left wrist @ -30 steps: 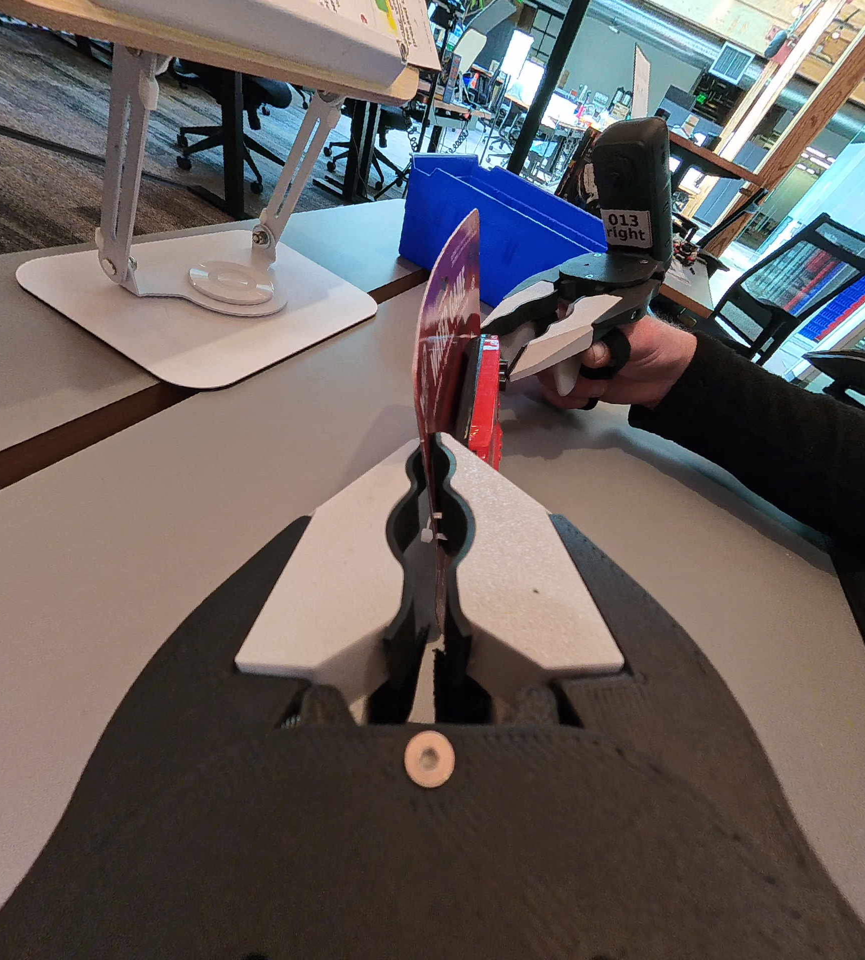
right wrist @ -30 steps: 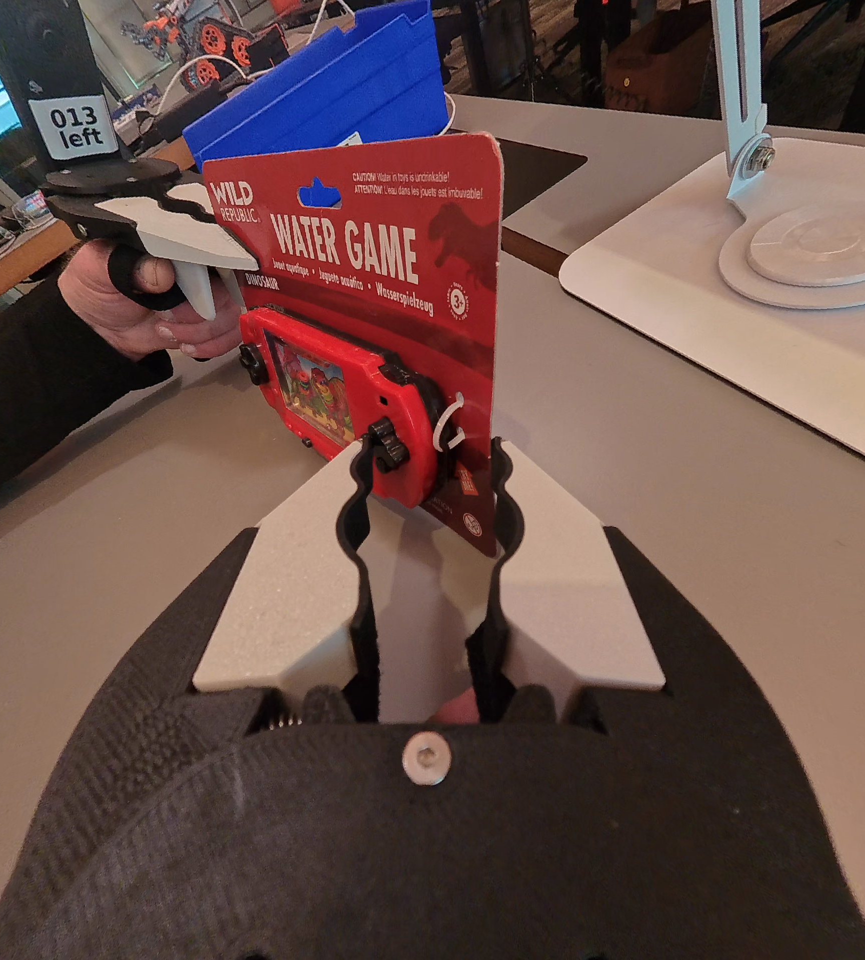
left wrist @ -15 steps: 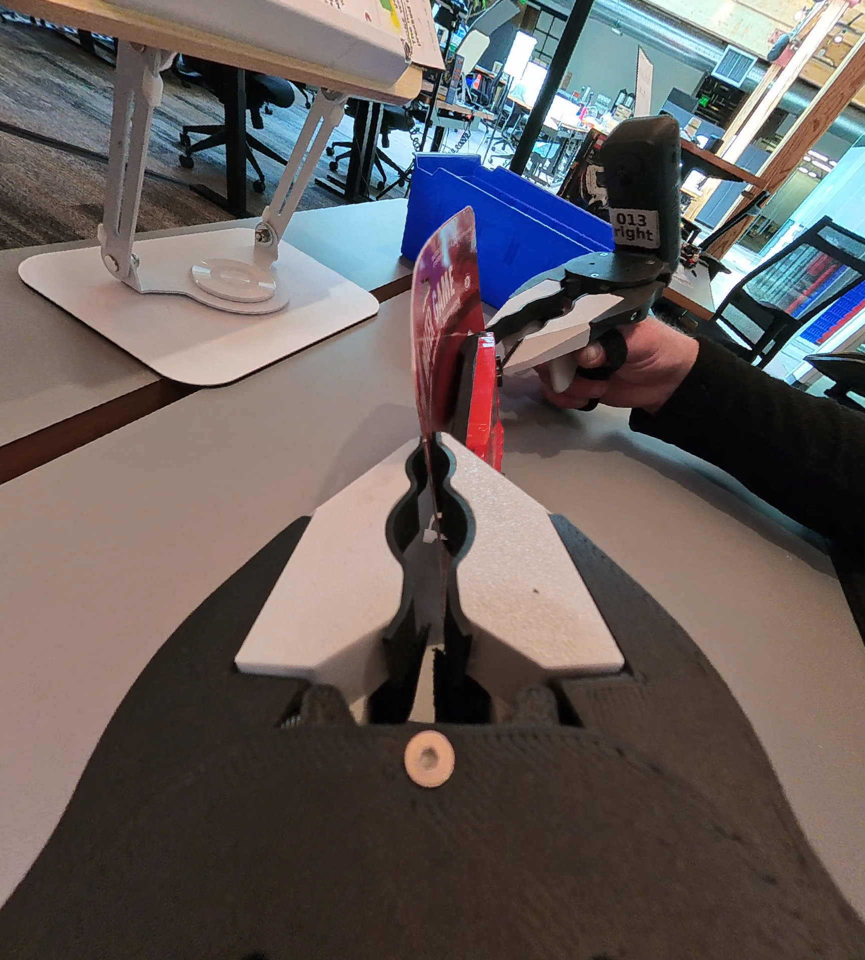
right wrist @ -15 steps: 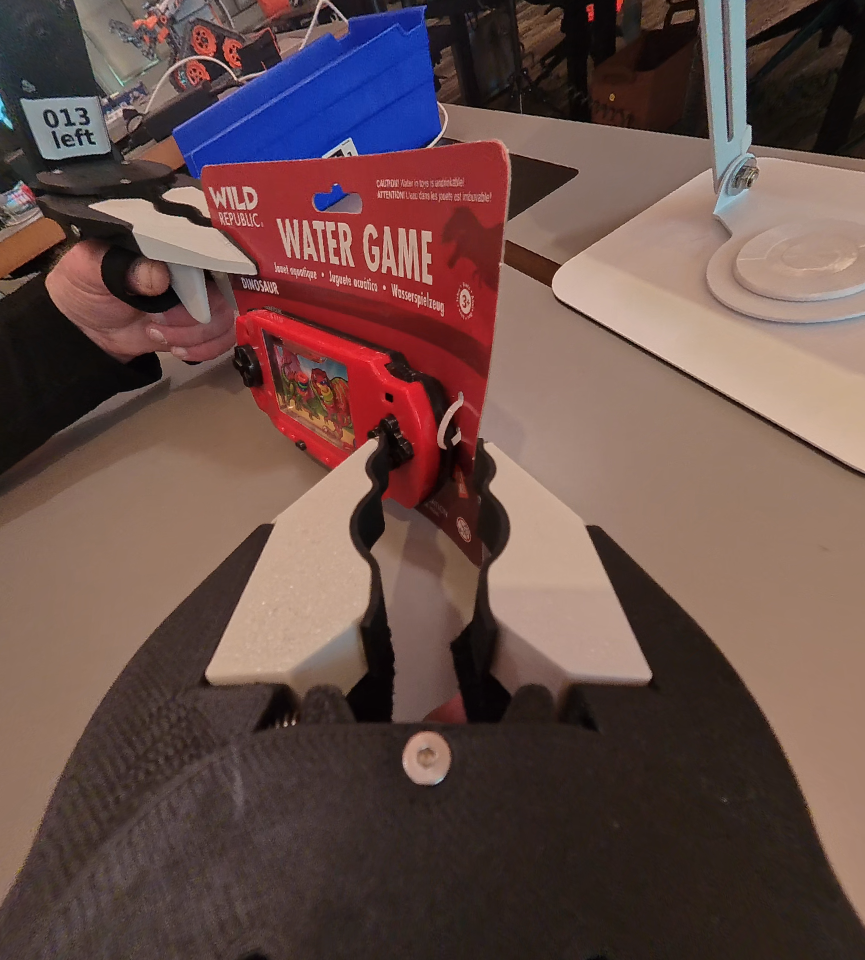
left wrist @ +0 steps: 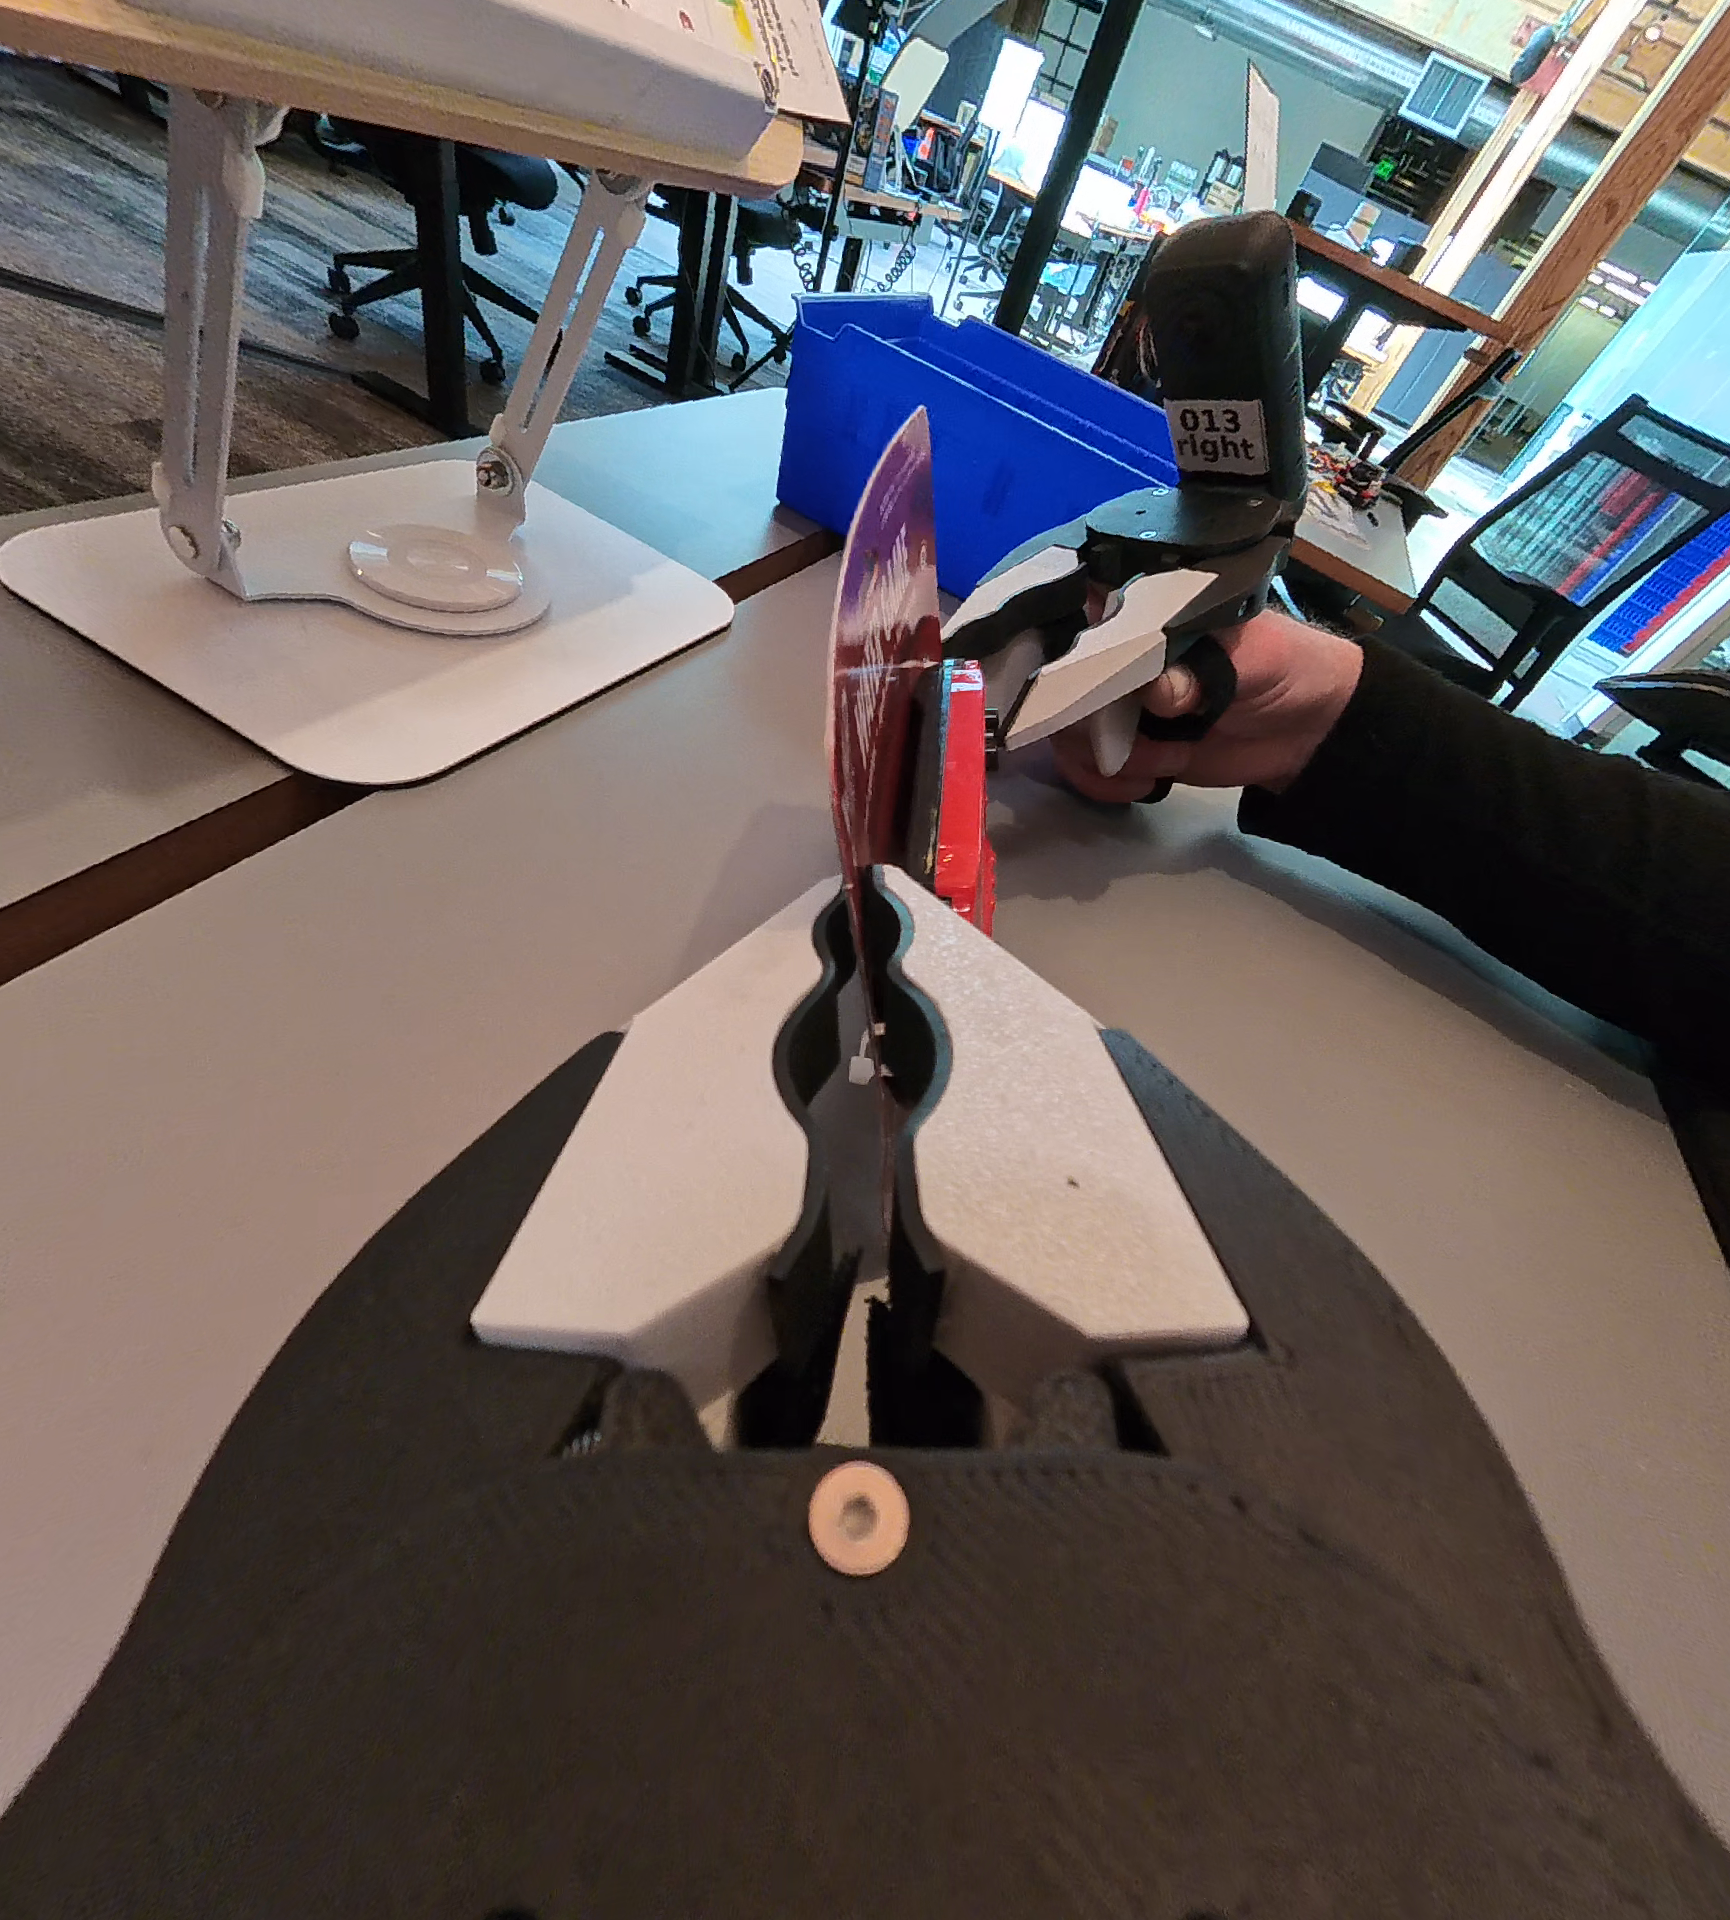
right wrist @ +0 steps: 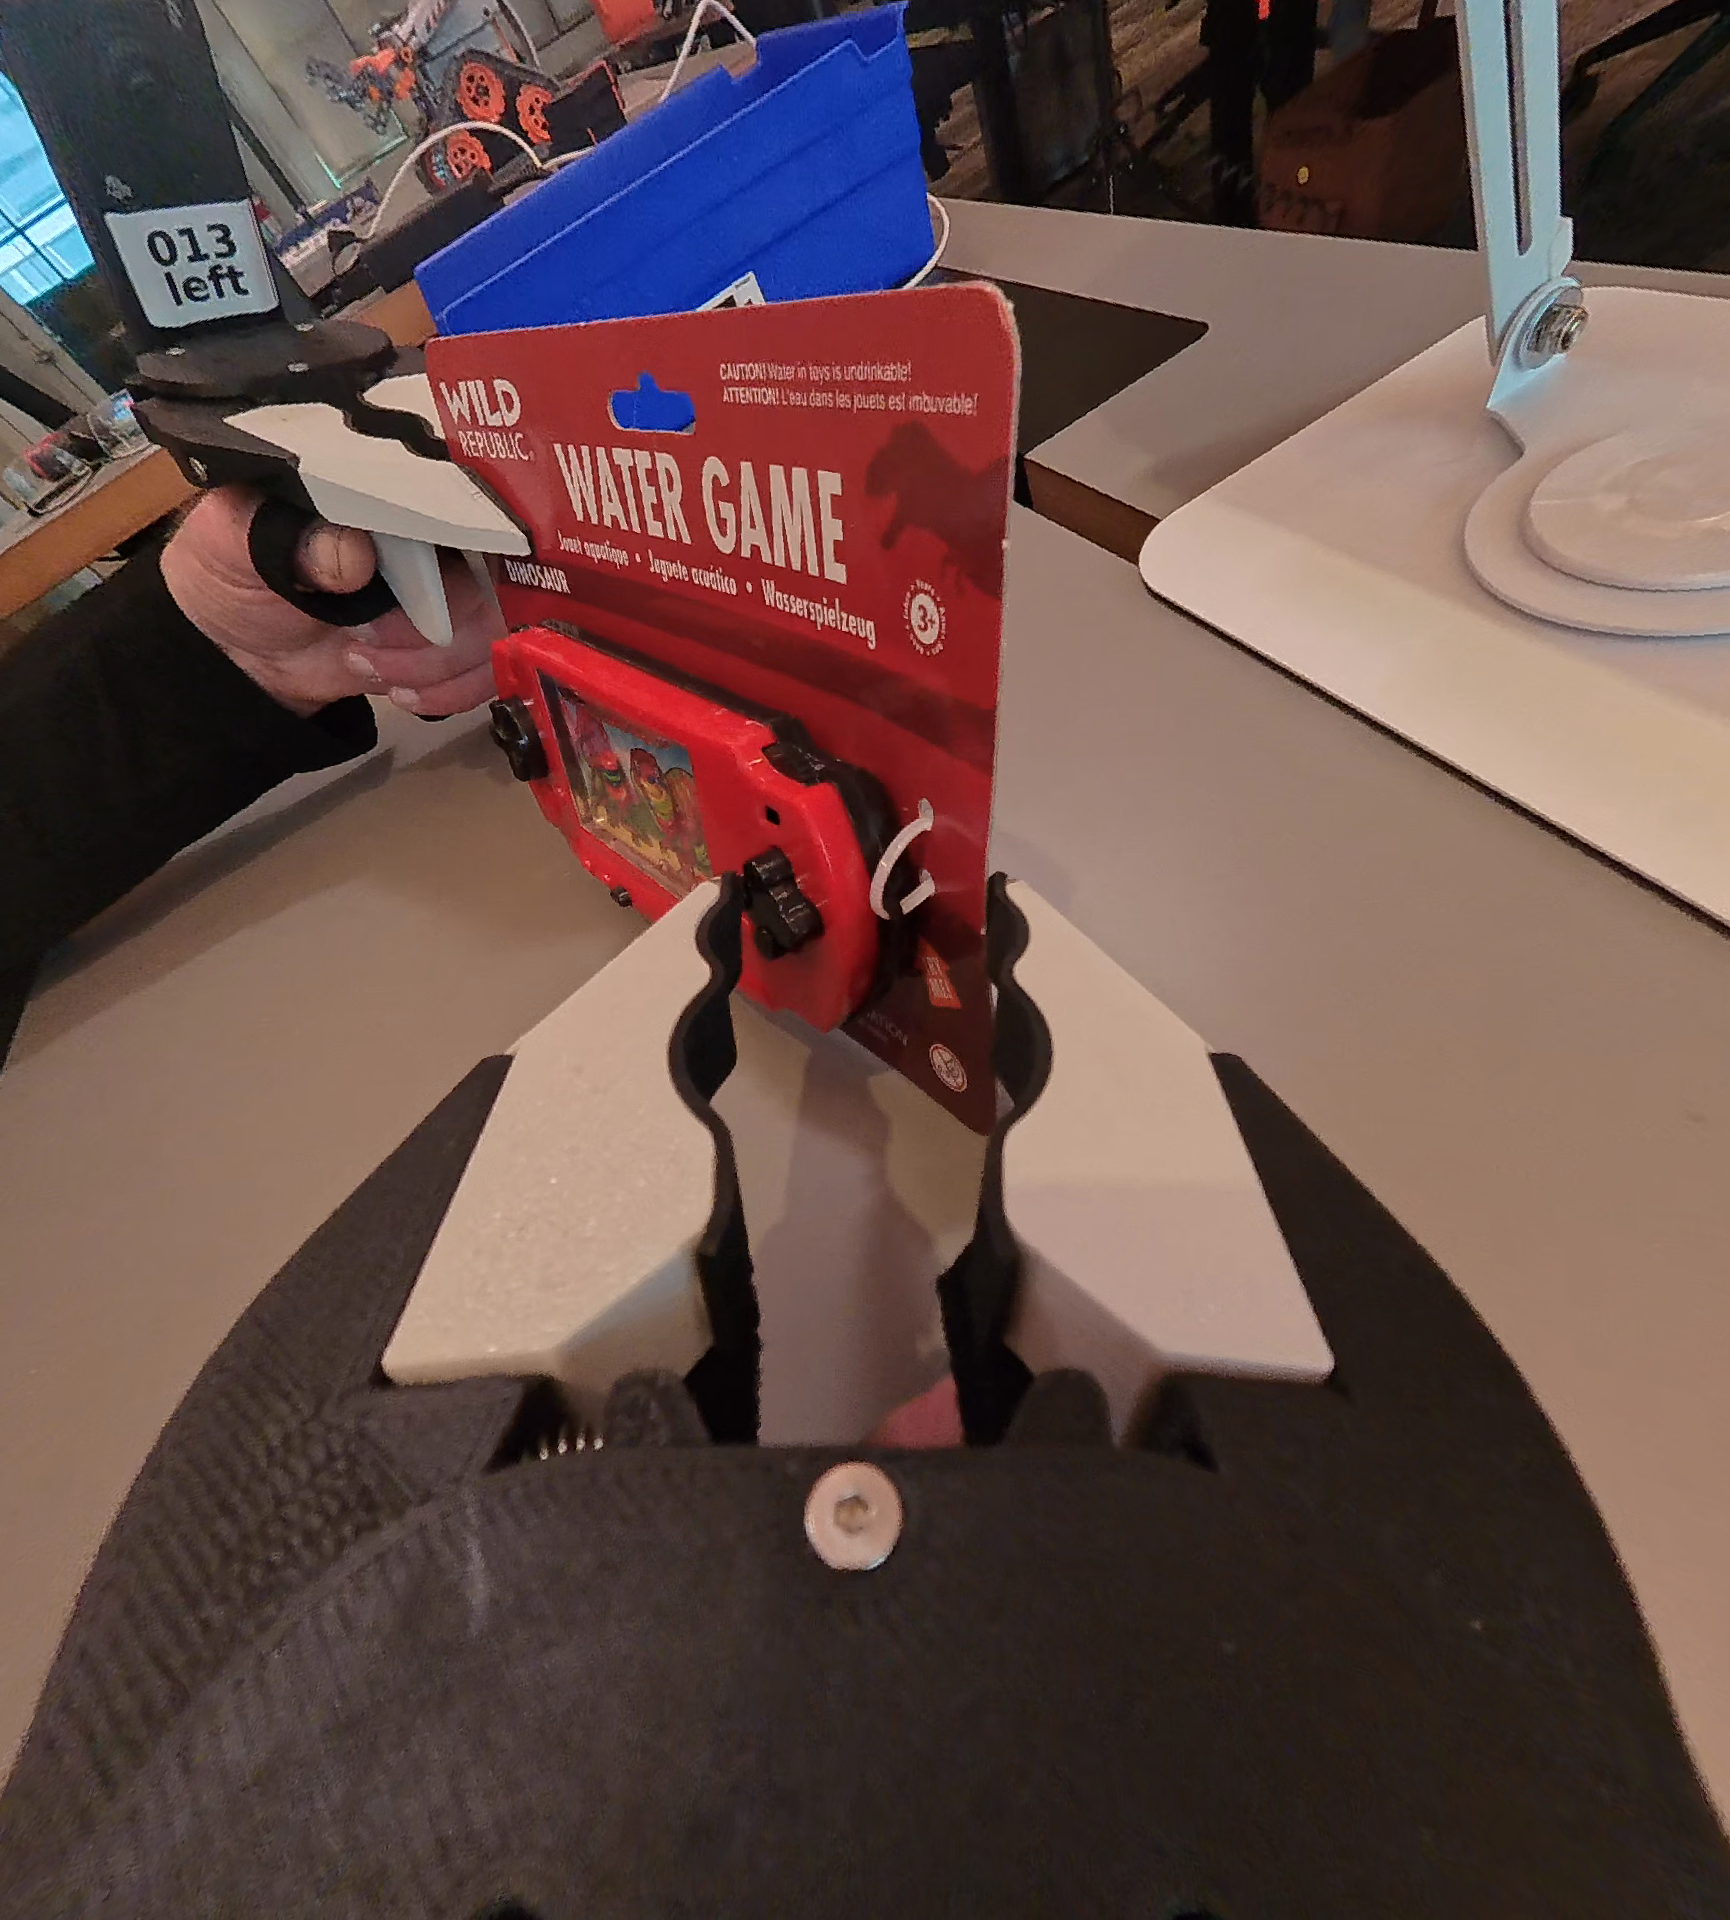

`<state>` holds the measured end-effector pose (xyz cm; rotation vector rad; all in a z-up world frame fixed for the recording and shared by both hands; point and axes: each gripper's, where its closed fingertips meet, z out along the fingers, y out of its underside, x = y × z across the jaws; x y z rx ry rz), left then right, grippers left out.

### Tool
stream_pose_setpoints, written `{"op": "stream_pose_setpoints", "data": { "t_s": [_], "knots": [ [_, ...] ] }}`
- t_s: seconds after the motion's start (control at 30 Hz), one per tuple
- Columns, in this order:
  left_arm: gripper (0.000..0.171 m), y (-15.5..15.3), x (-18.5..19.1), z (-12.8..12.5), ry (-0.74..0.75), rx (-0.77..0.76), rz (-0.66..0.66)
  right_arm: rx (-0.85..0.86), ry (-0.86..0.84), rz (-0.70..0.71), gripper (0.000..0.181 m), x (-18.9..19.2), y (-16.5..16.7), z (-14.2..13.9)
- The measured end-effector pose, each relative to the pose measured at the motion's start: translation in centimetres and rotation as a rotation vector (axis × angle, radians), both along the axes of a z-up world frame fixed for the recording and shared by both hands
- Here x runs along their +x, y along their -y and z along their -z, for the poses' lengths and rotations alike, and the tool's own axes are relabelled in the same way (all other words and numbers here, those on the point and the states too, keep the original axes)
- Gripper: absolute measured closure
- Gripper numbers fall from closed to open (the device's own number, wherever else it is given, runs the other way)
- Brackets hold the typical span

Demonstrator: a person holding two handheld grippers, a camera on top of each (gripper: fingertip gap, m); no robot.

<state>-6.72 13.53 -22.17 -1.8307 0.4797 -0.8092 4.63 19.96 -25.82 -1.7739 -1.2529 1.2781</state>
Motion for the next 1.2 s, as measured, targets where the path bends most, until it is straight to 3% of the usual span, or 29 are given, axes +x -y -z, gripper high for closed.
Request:
{"op": "stream_pose_setpoints", "data": {
  "t_s": [0.3, 0.63, 1.2],
  "knots": [
    [0.171, -0.12, -0.2, 0.11, 0.014, -0.005, -0.013, 0.02, -0.003, -0.002, 0.151, -0.02, 0.05, -0.15],
    [0.171, -0.11, -0.26, 0.03, 0.006, -0.001, -0.014, 0.021, 0.01, -0.004, 0.136, -0.09, 0.26, 0.06],
    [0.171, -0.04, -0.19, 0.0, 0.02, -0.004, -0.009, 0.004, -0.006, -0.009, 0.142, 0.12, 0.33, -0.08]
  ]
}}
